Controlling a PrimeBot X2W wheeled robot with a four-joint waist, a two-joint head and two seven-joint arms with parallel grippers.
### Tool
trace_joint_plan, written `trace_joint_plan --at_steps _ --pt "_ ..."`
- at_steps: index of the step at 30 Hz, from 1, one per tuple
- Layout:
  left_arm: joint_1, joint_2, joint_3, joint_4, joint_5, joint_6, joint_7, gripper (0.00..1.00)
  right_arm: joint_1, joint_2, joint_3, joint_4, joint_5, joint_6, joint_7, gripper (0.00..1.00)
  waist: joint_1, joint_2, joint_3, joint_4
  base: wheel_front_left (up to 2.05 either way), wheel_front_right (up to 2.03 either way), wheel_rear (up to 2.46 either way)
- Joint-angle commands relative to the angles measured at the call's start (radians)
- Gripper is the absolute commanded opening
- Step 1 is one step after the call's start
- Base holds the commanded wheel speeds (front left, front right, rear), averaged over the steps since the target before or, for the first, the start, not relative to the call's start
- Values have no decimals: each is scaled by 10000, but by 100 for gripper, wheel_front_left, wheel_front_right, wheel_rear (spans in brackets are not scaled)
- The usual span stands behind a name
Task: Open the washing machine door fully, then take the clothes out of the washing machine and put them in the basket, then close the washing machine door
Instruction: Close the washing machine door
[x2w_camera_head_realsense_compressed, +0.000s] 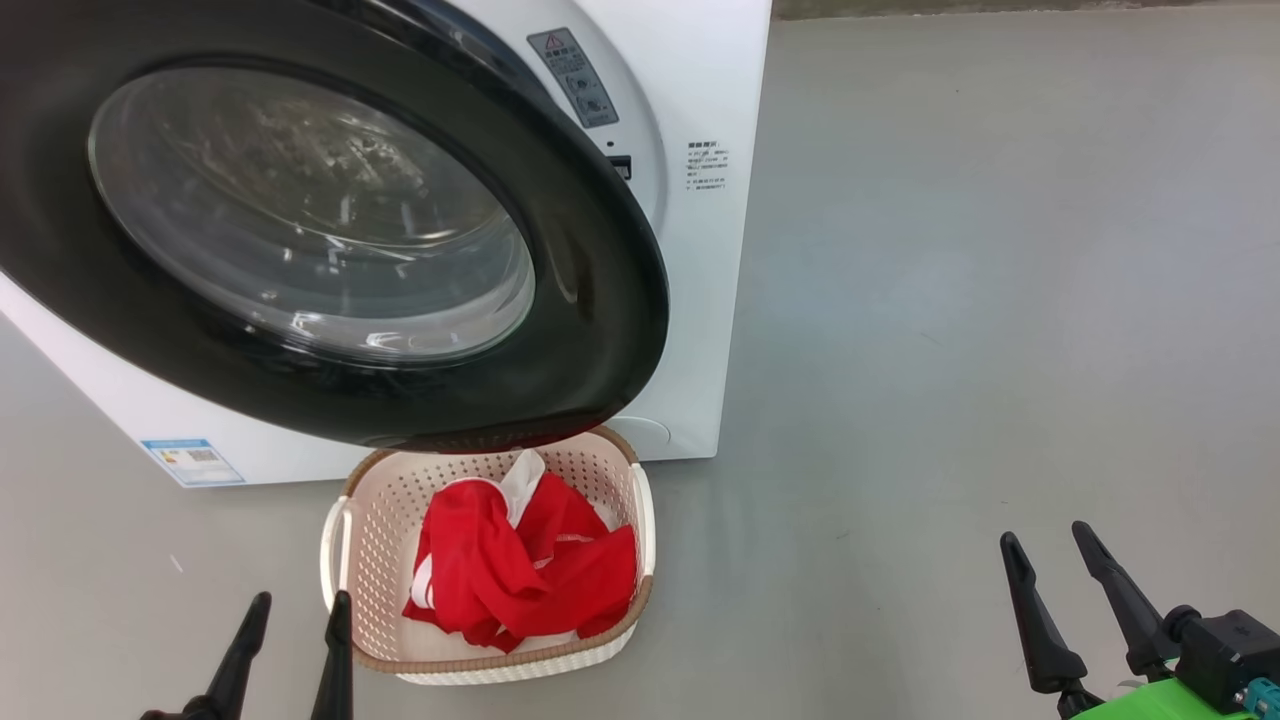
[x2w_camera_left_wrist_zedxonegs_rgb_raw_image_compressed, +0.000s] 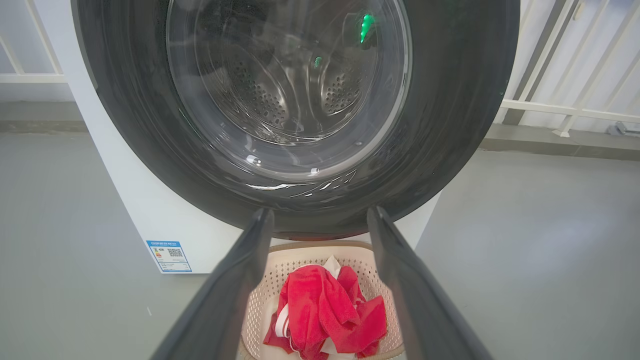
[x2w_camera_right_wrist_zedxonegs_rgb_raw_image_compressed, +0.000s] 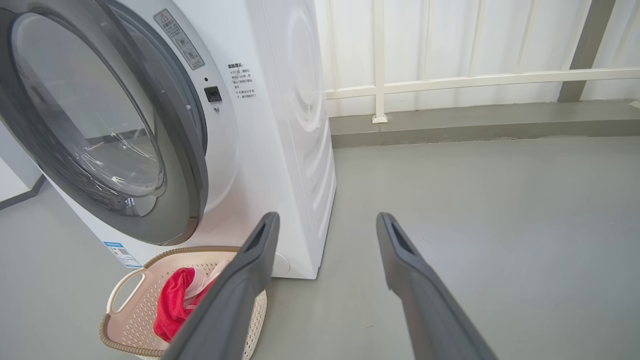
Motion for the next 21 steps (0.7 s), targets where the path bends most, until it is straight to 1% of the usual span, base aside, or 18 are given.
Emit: trace_joint_plan --at_steps 1,21 --pt "-131 27 392 -230 84 -54 -122 100 -21 -145 183 -244 99 62 -65 100 0 0 -6 -3 0 0 0" --pt "-70 -21 414 -284 110 -54 -122 100 21 -157 267 -272 96 62 -65 100 0 0 -119 114 0 0 0"
